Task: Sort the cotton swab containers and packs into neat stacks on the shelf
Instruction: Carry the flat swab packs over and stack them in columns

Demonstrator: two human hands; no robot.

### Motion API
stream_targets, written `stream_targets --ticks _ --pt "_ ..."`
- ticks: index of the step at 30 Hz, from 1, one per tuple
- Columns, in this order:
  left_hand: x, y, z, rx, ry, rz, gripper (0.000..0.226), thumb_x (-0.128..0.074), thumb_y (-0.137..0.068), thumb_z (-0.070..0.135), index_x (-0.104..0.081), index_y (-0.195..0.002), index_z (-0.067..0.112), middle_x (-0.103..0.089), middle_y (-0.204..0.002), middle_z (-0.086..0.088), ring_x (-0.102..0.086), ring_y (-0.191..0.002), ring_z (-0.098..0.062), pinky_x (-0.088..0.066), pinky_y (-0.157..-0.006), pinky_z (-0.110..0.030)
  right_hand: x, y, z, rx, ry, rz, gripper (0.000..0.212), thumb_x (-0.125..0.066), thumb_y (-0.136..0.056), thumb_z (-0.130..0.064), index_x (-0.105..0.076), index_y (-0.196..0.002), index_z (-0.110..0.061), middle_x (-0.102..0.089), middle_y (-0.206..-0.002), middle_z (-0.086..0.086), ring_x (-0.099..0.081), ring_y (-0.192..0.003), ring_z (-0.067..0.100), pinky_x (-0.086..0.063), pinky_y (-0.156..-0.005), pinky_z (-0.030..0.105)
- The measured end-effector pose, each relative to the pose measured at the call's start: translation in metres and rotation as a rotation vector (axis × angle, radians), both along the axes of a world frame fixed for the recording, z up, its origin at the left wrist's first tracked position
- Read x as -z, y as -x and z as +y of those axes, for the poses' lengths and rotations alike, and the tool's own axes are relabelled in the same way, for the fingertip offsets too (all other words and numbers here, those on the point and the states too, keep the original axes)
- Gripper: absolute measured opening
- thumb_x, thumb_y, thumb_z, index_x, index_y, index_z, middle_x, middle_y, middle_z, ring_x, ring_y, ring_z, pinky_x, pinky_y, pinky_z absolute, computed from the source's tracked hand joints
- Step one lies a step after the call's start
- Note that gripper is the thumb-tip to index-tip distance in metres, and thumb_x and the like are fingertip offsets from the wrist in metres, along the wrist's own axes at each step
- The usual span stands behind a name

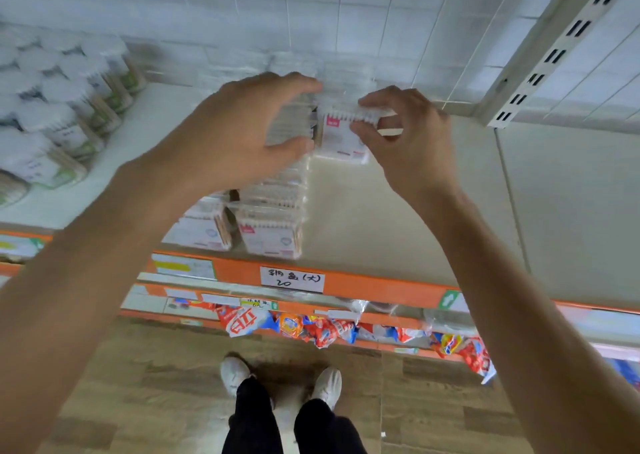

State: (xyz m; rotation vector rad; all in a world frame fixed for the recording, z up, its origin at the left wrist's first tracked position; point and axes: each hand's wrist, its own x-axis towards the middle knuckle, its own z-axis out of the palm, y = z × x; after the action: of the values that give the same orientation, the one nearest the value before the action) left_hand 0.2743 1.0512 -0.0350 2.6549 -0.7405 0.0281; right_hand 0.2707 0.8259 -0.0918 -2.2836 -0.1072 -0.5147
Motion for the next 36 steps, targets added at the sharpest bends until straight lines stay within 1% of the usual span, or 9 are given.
stream_targets --ticks 6,12,16,21,24,27,30,33,36 --pt "0.016 -0.002 0.006 0.019 -0.018 0.055 0.067 -0.061 -0.092 0.045 -0.031 -0.152 0.037 -0.045 -0.152 0.005 -0.043 -0.138 -0.018 -0.038 -0.111 -0.039 0.036 -0.011 0.019 0.017 0.048 -0.011 0.023 -0.073 -0.088 -0.024 -0.074 -0.109 -0.015 -0.057 -0.12 0.005 -0.065 -0.075 0.016 -0.059 -0.074 0.042" --pt "0.021 0.007 0.015 0.022 0.017 0.068 0.067 -0.062 -0.094 0.043 -0.028 -0.152 0.044 -0.044 -0.151 0.009 -0.04 -0.138 -0.012 -0.033 -0.104 -0.025 0.042 -0.006 0.025 0.064 0.085 -0.022 0.023 -0.071 -0.089 -0.016 -0.072 -0.112 -0.012 -0.052 -0.125 0.01 -0.063 -0.075 0.021 -0.059 -0.076 0.043" --pt "0.025 0.013 0.025 0.03 0.031 0.042 0.068 -0.062 -0.093 0.046 -0.03 -0.153 0.042 -0.045 -0.15 0.007 -0.039 -0.139 -0.016 -0.033 -0.11 -0.033 0.035 -0.002 0.03 0.095 0.148 0.049 0.026 -0.071 -0.09 -0.015 -0.072 -0.117 -0.015 -0.051 -0.128 0.009 -0.059 -0.073 0.021 -0.054 -0.083 0.038" --pt "0.024 0.034 0.047 0.133 0.095 -0.03 0.063 -0.062 -0.094 0.046 -0.04 -0.15 0.028 -0.053 -0.143 0.0 -0.043 -0.136 -0.022 -0.033 -0.108 -0.032 -0.005 0.024 0.028 0.141 0.244 0.084 0.043 -0.067 -0.093 -0.033 -0.062 -0.135 -0.027 -0.049 -0.142 0.004 -0.053 -0.125 0.024 -0.044 -0.101 0.031" --pt "0.013 0.053 0.078 0.142 0.131 -0.099 0.059 -0.056 -0.097 0.046 -0.04 -0.15 0.027 -0.049 -0.149 0.002 -0.033 -0.147 -0.023 -0.03 -0.117 -0.043 -0.039 0.076 0.041 0.049 0.273 0.058 0.044 -0.068 -0.093 -0.035 -0.062 -0.136 -0.025 -0.055 -0.142 0.0 -0.052 -0.13 0.019 -0.037 -0.106 0.025" --pt "0.005 0.081 0.118 0.163 0.135 -0.115 0.061 -0.056 -0.093 0.043 -0.041 -0.15 0.024 -0.049 -0.149 -0.002 -0.032 -0.148 -0.024 -0.03 -0.118 -0.046 -0.048 0.13 0.086 -0.044 0.261 0.147 0.046 -0.069 -0.092 -0.035 -0.061 -0.136 -0.022 -0.059 -0.14 0.0 -0.054 -0.13 0.015 -0.034 -0.108 0.02" --pt "0.005 0.117 0.172 0.156 0.132 -0.123 0.062 -0.053 -0.094 0.044 -0.042 -0.15 0.022 -0.05 -0.149 -0.004 -0.032 -0.148 -0.022 -0.028 -0.119 -0.039 -0.043 0.16 0.16 -0.141 0.229 0.199 0.049 -0.066 -0.091 -0.032 -0.06 -0.137 -0.016 -0.058 -0.143 0.003 -0.053 -0.131 0.02 -0.035 -0.112 0.026" --pt "0.015 0.157 0.251 0.024 0.129 -0.127 0.06 -0.054 -0.093 0.044 -0.045 -0.149 0.022 -0.051 -0.148 -0.004 -0.033 -0.147 -0.023 -0.021 -0.121 -0.029 -0.033 0.174 0.246 -0.294 0.315 0.161 0.056 -0.064 -0.089 -0.03 -0.055 -0.14 -0.009 -0.053 -0.147 0.012 -0.05 -0.135 0.03 -0.015 -0.12 0.022" --pt "0.029 0.207 0.342 -0.136 0.1 -0.094 0.06 -0.048 -0.095 0.05 -0.045 -0.149 0.024 -0.05 -0.149 -0.006 -0.031 -0.148 -0.023 -0.019 -0.121 -0.027 -0.025 0.189 0.329 -0.437 0.352 0.168 0.06 -0.06 -0.09 -0.036 -0.05 -0.145 -0.013 -0.046 -0.153 0.009 -0.041 -0.142 0.028 -0.029 -0.12 0.039"
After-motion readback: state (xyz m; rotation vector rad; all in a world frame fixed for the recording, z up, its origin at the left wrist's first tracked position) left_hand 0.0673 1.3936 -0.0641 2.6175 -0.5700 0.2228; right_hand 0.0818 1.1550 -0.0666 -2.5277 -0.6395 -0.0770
